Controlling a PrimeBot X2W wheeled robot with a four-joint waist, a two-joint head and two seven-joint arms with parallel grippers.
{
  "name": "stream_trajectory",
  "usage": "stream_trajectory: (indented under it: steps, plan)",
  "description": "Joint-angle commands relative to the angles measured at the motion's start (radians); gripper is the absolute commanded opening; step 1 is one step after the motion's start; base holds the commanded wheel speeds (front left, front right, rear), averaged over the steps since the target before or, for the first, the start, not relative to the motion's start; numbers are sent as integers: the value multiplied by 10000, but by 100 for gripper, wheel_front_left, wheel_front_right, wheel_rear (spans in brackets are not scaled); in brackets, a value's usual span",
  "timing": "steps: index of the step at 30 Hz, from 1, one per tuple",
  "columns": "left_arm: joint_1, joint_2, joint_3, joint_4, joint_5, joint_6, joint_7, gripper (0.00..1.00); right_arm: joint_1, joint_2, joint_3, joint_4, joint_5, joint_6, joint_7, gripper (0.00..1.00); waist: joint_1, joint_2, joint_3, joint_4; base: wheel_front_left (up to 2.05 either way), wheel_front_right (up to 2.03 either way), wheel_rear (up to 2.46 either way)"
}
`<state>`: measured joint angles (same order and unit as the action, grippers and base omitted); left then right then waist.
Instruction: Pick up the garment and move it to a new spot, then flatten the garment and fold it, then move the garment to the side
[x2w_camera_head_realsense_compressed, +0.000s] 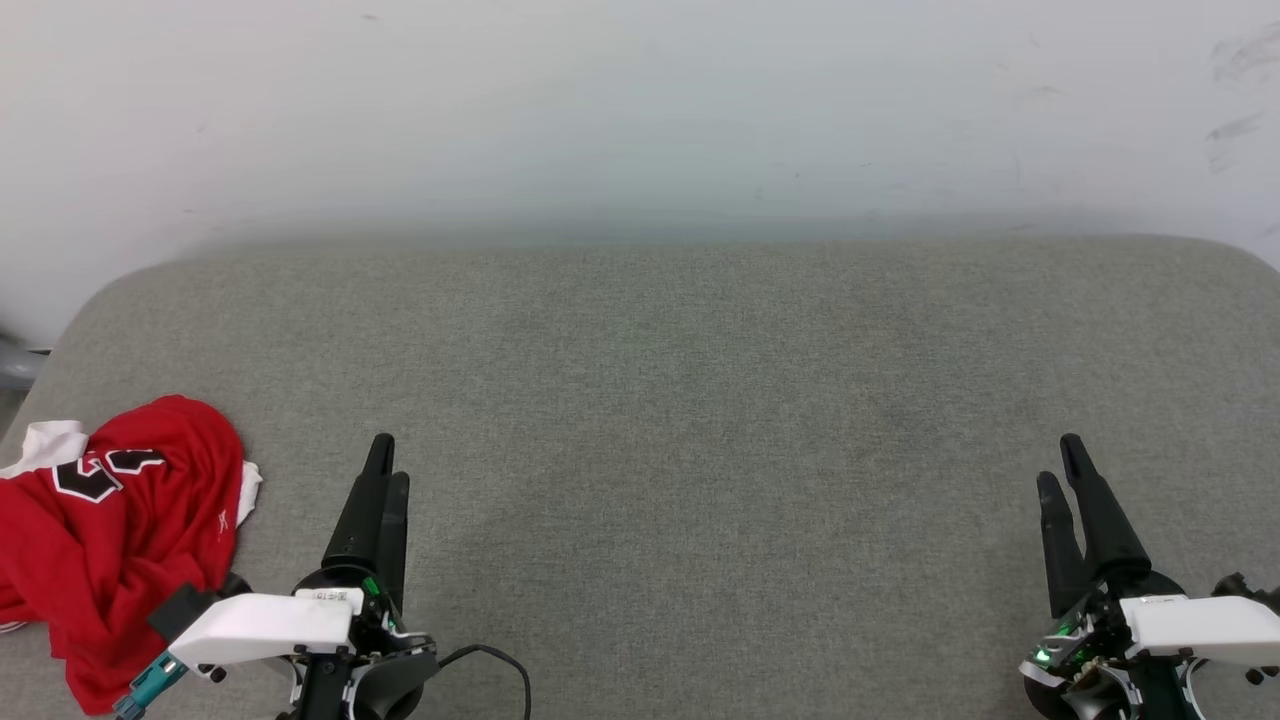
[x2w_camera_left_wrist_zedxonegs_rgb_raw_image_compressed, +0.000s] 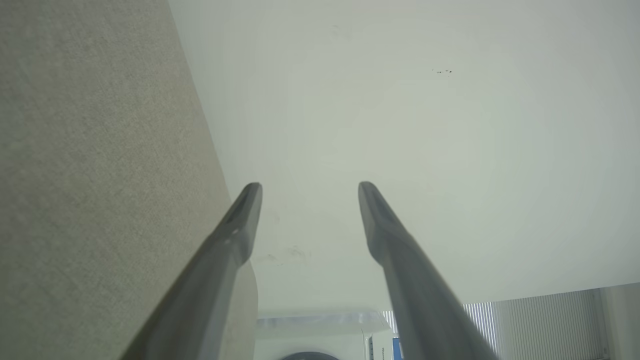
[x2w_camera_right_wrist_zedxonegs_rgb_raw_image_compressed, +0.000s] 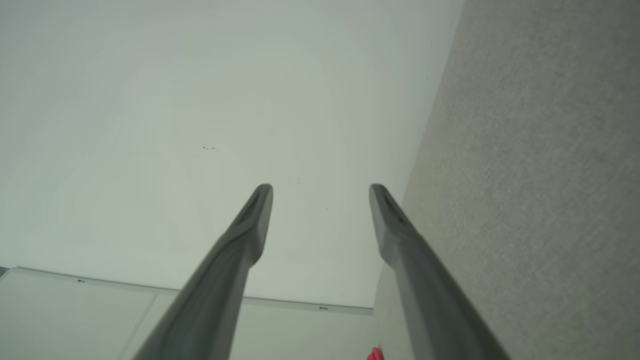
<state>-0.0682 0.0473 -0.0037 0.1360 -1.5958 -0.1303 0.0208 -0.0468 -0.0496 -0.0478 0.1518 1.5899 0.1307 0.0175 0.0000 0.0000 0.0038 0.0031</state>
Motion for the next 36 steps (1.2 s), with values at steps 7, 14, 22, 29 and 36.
stream_trajectory:
  steps: [7,14,22,29,36]
  plan:
    - [-77,72,-228,-872,934,-3,-408,100,-18,-249,267,-605,-1012,0,-372,100,0,0,10,34,0,0,0]
    - [40,43,-114,-1154,2886,-3,-672,100,-35,-361,374,-779,-3310,0,-643,100,0,0,-2,73,0,0,0]
    - [231,27,-189,-1201,5212,-3,-954,100,-6,-382,432,-1020,-5716,0,-907,100,0,0,-27,98,0,0,0]
    - [403,88,-334,-1068,7567,-4,-1211,100,115,-418,513,-1204,-8015,0,-766,100,0,0,-52,143,0,0,0]
    - [525,240,-342,-997,9483,56,-1425,100,224,-433,562,-1401,-9562,0,-676,100,0,0,-65,186,0,0,0]
